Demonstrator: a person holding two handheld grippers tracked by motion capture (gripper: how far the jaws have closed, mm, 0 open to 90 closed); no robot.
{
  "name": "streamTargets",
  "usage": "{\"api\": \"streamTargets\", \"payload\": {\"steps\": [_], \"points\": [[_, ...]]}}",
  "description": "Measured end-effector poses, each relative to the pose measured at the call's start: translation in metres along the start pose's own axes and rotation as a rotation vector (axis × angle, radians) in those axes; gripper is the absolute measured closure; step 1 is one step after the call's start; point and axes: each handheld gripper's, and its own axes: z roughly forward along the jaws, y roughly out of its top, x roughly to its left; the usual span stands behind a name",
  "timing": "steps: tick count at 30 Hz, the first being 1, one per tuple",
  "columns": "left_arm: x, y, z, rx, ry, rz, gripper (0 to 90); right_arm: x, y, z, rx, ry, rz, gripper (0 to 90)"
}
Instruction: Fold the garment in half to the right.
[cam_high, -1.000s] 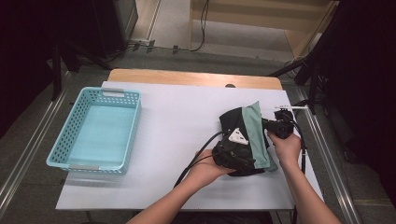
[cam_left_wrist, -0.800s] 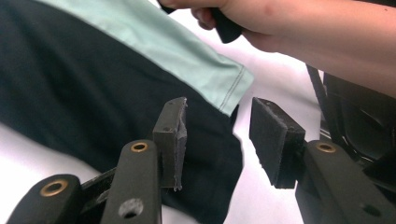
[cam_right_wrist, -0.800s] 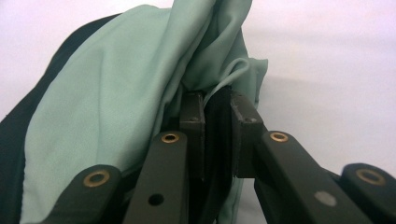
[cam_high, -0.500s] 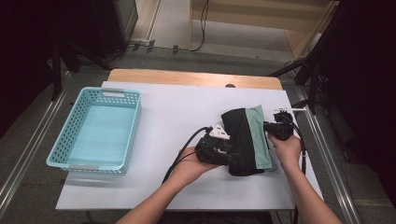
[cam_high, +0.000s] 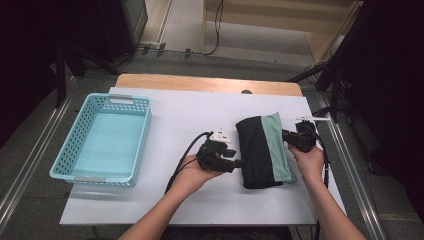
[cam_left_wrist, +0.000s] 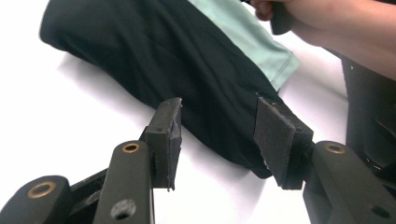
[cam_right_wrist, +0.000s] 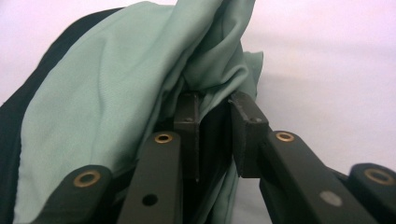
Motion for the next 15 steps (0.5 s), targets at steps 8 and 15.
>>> {"api": "streamTargets", "payload": {"steps": [8, 15], "points": [[0.007, -0.002, -0.005, 0.008, 0.022, -0.009, 49.5, 0.000, 0.003, -0.013, -0.022, -0.001, -0.029, 57.6], [0.011, -0.003, -0.006, 0.015, 0.022, -0.019, 44.8, 0.000, 0.001, -0.027, -0.022, 0.004, -0.058, 50.1]]}}
